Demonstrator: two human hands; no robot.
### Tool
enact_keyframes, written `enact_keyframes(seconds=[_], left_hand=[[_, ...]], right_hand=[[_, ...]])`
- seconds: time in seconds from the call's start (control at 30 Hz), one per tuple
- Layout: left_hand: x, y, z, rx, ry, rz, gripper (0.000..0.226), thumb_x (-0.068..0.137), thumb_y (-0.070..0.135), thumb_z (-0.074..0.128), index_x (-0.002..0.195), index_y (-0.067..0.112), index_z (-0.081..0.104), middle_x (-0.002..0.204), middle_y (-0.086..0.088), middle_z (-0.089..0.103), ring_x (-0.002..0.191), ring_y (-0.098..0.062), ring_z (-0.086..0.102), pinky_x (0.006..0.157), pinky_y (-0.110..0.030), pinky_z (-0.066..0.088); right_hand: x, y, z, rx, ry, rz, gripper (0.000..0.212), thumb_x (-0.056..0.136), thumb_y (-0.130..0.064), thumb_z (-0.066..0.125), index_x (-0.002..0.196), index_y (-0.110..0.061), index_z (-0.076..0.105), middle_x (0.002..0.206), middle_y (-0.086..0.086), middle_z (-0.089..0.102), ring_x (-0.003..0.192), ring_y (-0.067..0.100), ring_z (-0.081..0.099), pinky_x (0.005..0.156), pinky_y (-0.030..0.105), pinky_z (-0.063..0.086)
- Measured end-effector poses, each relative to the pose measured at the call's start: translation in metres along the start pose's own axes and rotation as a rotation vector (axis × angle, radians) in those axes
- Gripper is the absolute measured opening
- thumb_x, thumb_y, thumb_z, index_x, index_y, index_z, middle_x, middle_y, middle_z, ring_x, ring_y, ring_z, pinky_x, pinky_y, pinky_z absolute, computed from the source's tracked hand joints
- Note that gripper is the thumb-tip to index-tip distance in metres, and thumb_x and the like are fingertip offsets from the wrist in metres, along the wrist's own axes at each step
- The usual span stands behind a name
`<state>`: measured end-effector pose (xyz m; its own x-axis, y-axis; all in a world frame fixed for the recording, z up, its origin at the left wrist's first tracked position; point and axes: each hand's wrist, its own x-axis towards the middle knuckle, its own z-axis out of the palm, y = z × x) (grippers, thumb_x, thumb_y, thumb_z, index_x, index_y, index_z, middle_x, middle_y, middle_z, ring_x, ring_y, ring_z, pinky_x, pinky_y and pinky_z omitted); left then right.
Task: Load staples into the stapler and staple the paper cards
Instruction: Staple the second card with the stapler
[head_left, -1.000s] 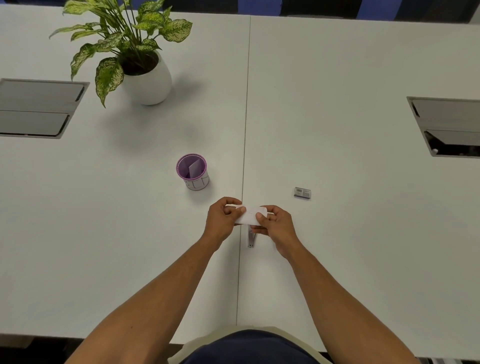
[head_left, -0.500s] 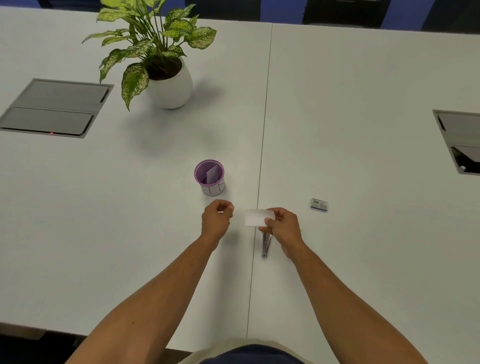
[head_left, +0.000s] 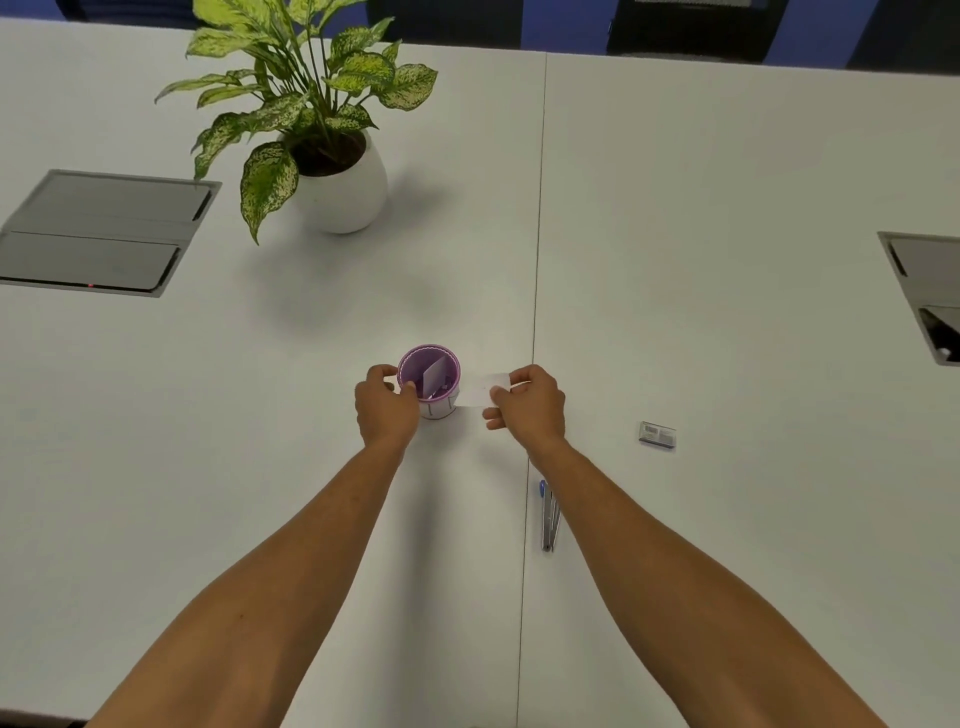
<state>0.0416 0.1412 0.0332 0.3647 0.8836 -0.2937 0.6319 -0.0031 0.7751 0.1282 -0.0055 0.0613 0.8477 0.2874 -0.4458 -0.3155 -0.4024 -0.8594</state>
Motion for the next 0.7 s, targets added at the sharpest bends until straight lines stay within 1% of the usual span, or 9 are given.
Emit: enact_keyframes(seconds=[0.07, 0.13, 0.23, 0.3, 0.33, 0.37, 0.43, 0.57, 0.7], left_hand=[[0.009, 0.002, 0.000, 0.101, -0.023, 0.027, 0.038, 0.090, 0.024, 0.062, 0.127, 0.020, 0.052, 0.122, -0.012, 0.052, 0.091, -0.025, 0.057, 0.076, -0.034, 0.047], [0.017, 0.003, 0.000, 0.148, -0.053, 0.029, 0.043, 0.091, 0.027, 0.060, 0.132, 0.023, 0.049, 0.126, -0.014, 0.051, 0.099, -0.029, 0.060, 0.081, -0.037, 0.049], [0.024, 0.001, 0.001, 0.151, -0.090, 0.034, 0.042, 0.092, 0.025, 0.058, 0.134, 0.022, 0.050, 0.125, -0.016, 0.055, 0.106, -0.030, 0.059, 0.086, -0.038, 0.048], [0.026, -0.001, 0.002, 0.147, -0.093, 0.051, 0.039, 0.093, 0.019, 0.054, 0.132, 0.021, 0.052, 0.120, -0.015, 0.059, 0.101, -0.030, 0.062, 0.086, -0.038, 0.052], [0.026, -0.002, 0.003, 0.134, -0.095, 0.054, 0.038, 0.092, 0.014, 0.052, 0.130, 0.020, 0.054, 0.117, -0.015, 0.061, 0.096, -0.030, 0.064, 0.085, -0.041, 0.055], [0.026, -0.002, 0.004, 0.109, -0.099, 0.052, 0.038, 0.092, 0.010, 0.050, 0.129, 0.019, 0.055, 0.113, -0.014, 0.064, 0.091, -0.031, 0.066, 0.083, -0.044, 0.057], [0.027, -0.004, 0.006, 0.047, -0.104, 0.045, 0.039, 0.092, 0.006, 0.048, 0.128, 0.017, 0.056, 0.109, -0.014, 0.066, 0.085, -0.032, 0.068, 0.076, -0.046, 0.060], [0.030, -0.007, 0.008, -0.019, -0.115, 0.058, 0.036, 0.092, 0.006, 0.049, 0.126, 0.017, 0.057, 0.111, -0.014, 0.067, 0.089, -0.030, 0.068, 0.075, -0.046, 0.061], [0.034, -0.006, 0.008, -0.060, -0.129, 0.050, 0.035, 0.094, 0.008, 0.052, 0.127, 0.016, 0.057, 0.113, -0.014, 0.065, 0.094, -0.029, 0.067, 0.081, -0.046, 0.059]], right_hand=[[0.006, -0.007, 0.010, -0.035, 0.002, -0.019, 0.017, 0.088, -0.005, 0.061, 0.103, -0.008, 0.053, 0.083, 0.016, 0.072, 0.047, 0.015, 0.068, 0.040, 0.014, 0.045], [0.012, -0.014, 0.020, -0.070, 0.007, -0.039, 0.019, 0.088, -0.006, 0.060, 0.105, -0.010, 0.052, 0.081, 0.016, 0.072, 0.041, 0.011, 0.065, 0.038, 0.013, 0.044], [0.020, -0.018, 0.036, -0.133, -0.008, -0.080, 0.022, 0.089, -0.007, 0.060, 0.107, -0.013, 0.051, 0.079, 0.013, 0.069, 0.042, 0.012, 0.065, 0.039, 0.019, 0.047], [0.024, -0.019, 0.046, -0.237, -0.022, -0.099, 0.028, 0.089, -0.009, 0.061, 0.113, -0.016, 0.049, 0.084, 0.013, 0.070, 0.052, 0.018, 0.068, 0.045, 0.024, 0.053], [0.026, -0.019, 0.051, -0.306, -0.023, -0.108, 0.030, 0.089, -0.010, 0.061, 0.116, -0.017, 0.049, 0.089, 0.012, 0.069, 0.060, 0.022, 0.070, 0.050, 0.027, 0.056], [0.028, -0.018, 0.056, -0.377, -0.018, -0.123, 0.032, 0.090, -0.012, 0.060, 0.118, -0.018, 0.048, 0.093, 0.011, 0.069, 0.068, 0.025, 0.070, 0.055, 0.028, 0.056], [0.031, -0.018, 0.065, -0.500, -0.012, -0.161, 0.032, 0.090, -0.014, 0.060, 0.120, -0.018, 0.049, 0.098, 0.010, 0.068, 0.078, 0.026, 0.068, 0.058, 0.025, 0.050], [0.039, -0.017, 0.082, -0.644, -0.027, -0.223, 0.030, 0.092, -0.017, 0.058, 0.121, -0.013, 0.050, 0.106, 0.010, 0.068, 0.087, 0.026, 0.067, 0.069, 0.029, 0.053], [0.046, -0.014, 0.090, -0.718, 0.000, -0.251, 0.032, 0.095, -0.026, 0.057, 0.123, -0.012, 0.047, 0.111, 0.010, 0.068, 0.091, 0.026, 0.068, 0.072, 0.029, 0.054]])
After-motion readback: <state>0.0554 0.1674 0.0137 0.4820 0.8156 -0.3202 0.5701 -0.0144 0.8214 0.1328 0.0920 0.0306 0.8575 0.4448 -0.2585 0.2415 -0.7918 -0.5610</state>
